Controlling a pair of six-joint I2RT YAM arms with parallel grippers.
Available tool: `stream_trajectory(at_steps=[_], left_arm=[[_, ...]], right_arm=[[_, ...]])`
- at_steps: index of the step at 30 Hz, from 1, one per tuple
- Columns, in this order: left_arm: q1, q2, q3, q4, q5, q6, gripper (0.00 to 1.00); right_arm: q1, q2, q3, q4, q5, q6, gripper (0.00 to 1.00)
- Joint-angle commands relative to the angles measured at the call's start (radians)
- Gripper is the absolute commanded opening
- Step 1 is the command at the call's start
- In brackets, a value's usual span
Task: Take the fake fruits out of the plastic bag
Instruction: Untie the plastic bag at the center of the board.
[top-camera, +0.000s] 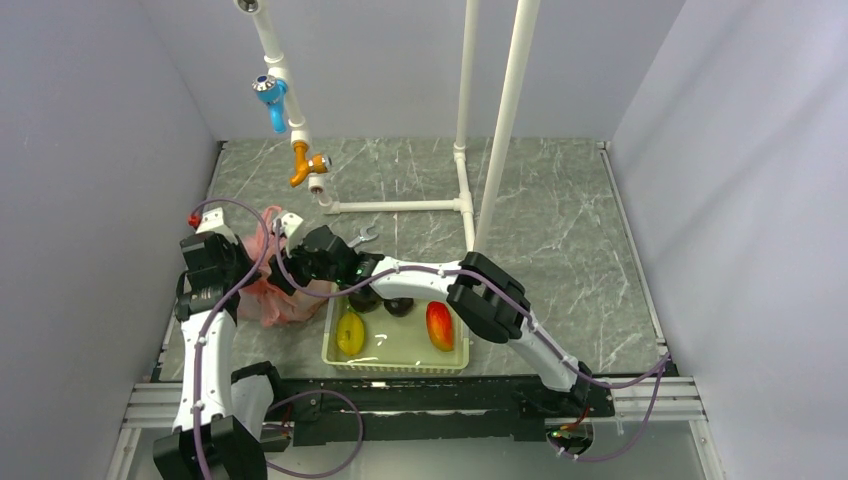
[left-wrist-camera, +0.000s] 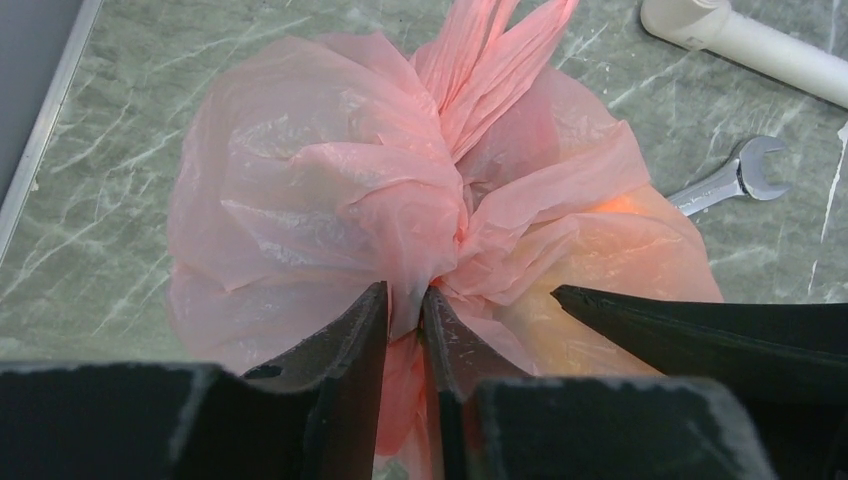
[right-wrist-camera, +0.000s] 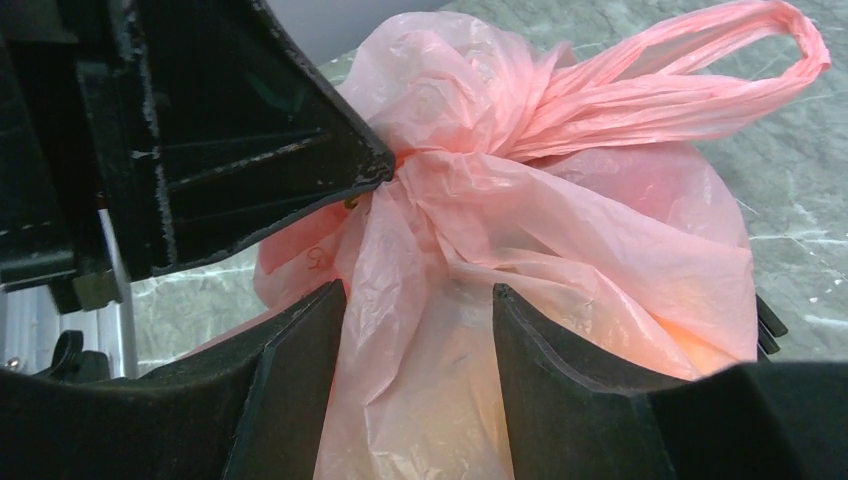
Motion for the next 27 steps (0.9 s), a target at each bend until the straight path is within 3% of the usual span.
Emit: stream_trajectory(at_steps=[1, 3, 5, 7, 12, 16, 22, 27], left_arm=[[0.003, -0.002, 0.045, 0.021, 0.025, 0.015, 0.21], [0.004, -0.005, 0.046, 0.017, 0.017, 0.017, 0.11], [0.004, -0.011, 0.044, 0.015, -0.003, 0.016, 0.02], [0.004, -0.016, 0.044, 0.011, -0.037, 0.008, 0.00], [0.003, -0.028, 0.042, 0.000, -0.154, -0.033, 0.00], [0.003, -0.054, 0.038, -0.021, -0.268, -0.065, 0.00], [0.003, -0.077, 0.031, -0.032, -0.326, -0.079, 0.00], [0.003, -0.085, 0.026, -0.027, -0.298, -0.070, 0.00]], right_arm=[[-0.003, 0.011, 0.071, 0.016, 0.043, 0.012, 0.57], [-0.003, 0.016, 0.078, 0.014, 0.050, 0.018, 0.52], [-0.002, 0.014, 0.083, 0.001, 0.073, 0.026, 0.38], [-0.002, -0.007, 0.070, -0.012, 0.106, 0.037, 0.23], [-0.004, -0.142, -0.081, 0.014, 0.137, 0.045, 0.01], [-0.004, -0.259, -0.256, 0.097, 0.160, 0.046, 0.00], [-0.005, -0.332, -0.409, 0.176, 0.154, 0.030, 0.00], [-0.005, -0.335, -0.407, 0.143, 0.150, 0.016, 0.00]])
